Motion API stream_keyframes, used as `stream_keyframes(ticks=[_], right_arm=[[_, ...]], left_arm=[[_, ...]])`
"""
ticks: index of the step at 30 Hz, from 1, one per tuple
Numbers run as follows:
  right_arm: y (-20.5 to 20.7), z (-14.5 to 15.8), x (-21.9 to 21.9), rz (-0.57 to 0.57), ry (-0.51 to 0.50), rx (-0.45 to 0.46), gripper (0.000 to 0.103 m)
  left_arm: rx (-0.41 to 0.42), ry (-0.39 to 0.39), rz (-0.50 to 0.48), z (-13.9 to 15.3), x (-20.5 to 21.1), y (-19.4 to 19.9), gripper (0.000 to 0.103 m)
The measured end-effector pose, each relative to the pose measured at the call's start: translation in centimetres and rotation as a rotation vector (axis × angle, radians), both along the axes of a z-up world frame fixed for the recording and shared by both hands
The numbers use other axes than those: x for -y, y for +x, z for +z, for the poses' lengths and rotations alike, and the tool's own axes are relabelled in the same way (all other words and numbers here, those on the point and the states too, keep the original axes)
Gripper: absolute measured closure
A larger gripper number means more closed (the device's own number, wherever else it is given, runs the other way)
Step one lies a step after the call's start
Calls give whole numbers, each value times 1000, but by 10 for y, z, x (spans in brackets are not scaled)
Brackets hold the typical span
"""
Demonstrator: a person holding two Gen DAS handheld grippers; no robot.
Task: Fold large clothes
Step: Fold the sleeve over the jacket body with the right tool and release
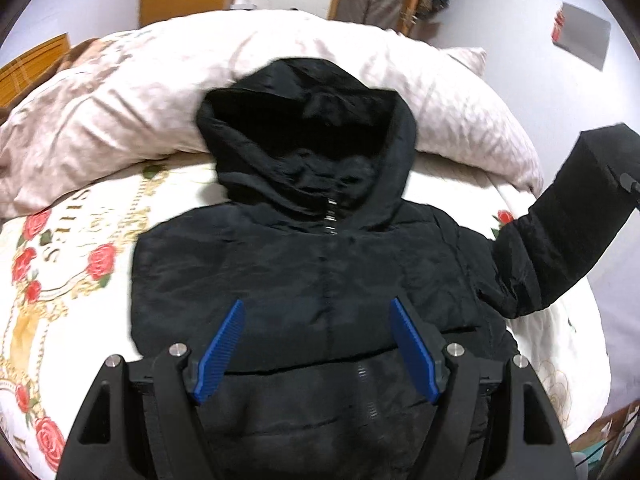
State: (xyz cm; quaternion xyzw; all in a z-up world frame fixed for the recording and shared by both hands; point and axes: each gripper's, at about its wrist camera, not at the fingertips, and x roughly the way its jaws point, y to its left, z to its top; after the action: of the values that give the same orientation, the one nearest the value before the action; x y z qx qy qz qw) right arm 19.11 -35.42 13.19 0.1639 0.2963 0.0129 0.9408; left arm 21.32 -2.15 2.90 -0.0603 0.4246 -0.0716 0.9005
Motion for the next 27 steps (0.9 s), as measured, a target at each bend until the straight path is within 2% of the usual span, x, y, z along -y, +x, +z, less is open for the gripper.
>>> stream_keyframes(ticks=[3, 7, 14, 23, 27], right_arm=[[8, -6, -38, 70, 3, -14, 92], [27, -29, -86, 148, 18, -56, 92], [60, -104, -159, 260, 6, -179, 92], [81, -187, -206, 330, -1, -308, 92], [82, -206, -215, 374, -8, -327, 84]], left_arm=[[17, -8, 36, 6, -26, -9, 27], [29, -17, 85, 8, -61, -16, 27], [35, -41, 150, -6, -107, -20, 27], [14, -84, 181, -41, -132, -7, 27], [17, -103, 181, -49, -133, 0, 27]])
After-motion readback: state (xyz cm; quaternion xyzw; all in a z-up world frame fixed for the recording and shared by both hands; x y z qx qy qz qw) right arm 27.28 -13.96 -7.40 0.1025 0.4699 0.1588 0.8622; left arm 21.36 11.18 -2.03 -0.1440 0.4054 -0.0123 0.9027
